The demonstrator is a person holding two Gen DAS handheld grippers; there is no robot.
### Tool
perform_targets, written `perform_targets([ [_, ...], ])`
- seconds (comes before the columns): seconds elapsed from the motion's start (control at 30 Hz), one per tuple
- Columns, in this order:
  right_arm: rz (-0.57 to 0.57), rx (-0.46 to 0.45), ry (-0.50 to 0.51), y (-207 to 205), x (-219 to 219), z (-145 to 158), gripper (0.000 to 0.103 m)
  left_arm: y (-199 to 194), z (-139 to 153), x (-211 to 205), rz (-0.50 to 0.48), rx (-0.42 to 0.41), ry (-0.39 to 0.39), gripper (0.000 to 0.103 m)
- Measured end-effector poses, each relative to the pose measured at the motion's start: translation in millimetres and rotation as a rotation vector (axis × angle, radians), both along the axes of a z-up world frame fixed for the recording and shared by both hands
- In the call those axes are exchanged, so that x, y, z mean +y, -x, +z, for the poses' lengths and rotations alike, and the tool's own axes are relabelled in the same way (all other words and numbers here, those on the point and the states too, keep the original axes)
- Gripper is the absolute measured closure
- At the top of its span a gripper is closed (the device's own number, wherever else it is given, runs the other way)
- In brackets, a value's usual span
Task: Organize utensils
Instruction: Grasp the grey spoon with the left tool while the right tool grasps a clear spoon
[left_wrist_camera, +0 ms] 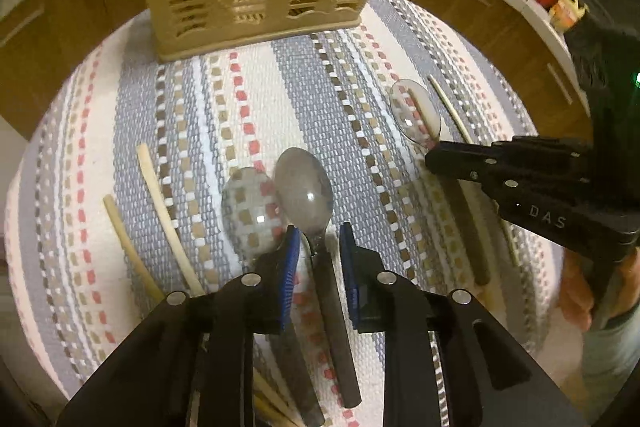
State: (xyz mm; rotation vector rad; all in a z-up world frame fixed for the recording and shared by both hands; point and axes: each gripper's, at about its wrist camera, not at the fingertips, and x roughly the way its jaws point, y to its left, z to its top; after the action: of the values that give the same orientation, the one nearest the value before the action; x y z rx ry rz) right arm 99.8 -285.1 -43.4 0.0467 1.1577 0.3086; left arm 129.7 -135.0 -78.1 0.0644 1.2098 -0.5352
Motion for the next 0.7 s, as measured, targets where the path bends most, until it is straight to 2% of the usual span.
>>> perform_targets([
  [0.1,0.013,-0.004,0.034,4.4,5.6,0.9,0.096,10.7,-1.1,-16.1,-0.043,-0.054,-0.078,0.069],
  [0.2,0.014,0.028,0.040,0.8,7.0,0.8,0.096,17.7,-3.3,-33.0,-0.075,-0.092,-0.158,0.066],
  [0.3,0.010,0.090,0.032,-9.3,6.7,1.5,0.095,12.8,-3.2,-38.3,-0.099,-0.071,-0.181,0.066],
  [0.53,0.016,0.129,0.070,-20.6,12.8,2.1,0.095,0.9,1.9,-25.5,-0.104,-0.024,-0.159,0.078],
  [0.57,0.014,0.127,0.075,-21.7,14.0,2.2,0.095,1.5,2.9,-23.5,-0.100,-0.036,-0.184,0.088],
  [0.6,0.017,0.121,0.090,-21.3,16.0,2.4,0.095,3.0,4.9,-17.7,-0.095,-0.046,-0.203,0.092],
  [0.7,0.038,0.087,0.136,-20.0,24.6,2.5,0.096,4.1,4.6,-11.4,-0.080,-0.054,-0.198,0.094],
])
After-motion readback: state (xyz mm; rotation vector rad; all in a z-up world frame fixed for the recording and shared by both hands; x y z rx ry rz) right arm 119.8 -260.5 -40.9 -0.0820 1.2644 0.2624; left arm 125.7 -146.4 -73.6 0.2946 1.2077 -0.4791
